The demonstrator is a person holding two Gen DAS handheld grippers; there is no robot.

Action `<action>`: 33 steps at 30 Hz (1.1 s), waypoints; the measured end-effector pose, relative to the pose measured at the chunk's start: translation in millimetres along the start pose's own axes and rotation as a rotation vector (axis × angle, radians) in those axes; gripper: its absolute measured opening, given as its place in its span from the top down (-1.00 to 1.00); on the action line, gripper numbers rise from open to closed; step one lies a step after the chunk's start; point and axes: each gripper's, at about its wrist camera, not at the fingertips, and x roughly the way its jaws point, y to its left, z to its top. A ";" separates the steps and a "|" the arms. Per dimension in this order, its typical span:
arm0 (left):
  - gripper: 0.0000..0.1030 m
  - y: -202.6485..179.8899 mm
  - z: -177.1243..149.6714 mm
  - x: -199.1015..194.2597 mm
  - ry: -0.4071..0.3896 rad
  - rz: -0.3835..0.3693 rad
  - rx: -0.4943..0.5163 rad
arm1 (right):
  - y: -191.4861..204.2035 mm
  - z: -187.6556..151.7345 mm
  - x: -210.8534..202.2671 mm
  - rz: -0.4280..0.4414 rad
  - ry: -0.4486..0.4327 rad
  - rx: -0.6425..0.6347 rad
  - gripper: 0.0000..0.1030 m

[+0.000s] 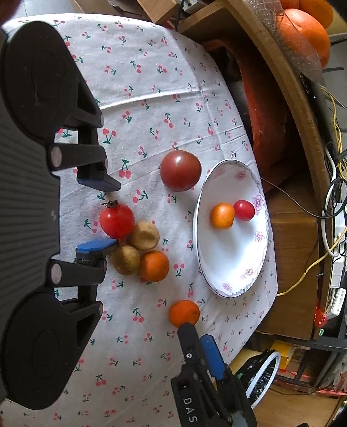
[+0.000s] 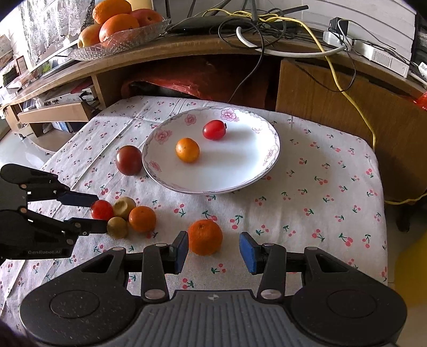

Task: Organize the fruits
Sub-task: 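Grasp a red tomato with the left tool while the right tool holds the tangerine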

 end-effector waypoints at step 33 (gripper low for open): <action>0.31 -2.3 1.3 -1.0 0.000 0.004 -0.031 | 12.3 0.1 18.8 0.009 0.090 -0.020 0.44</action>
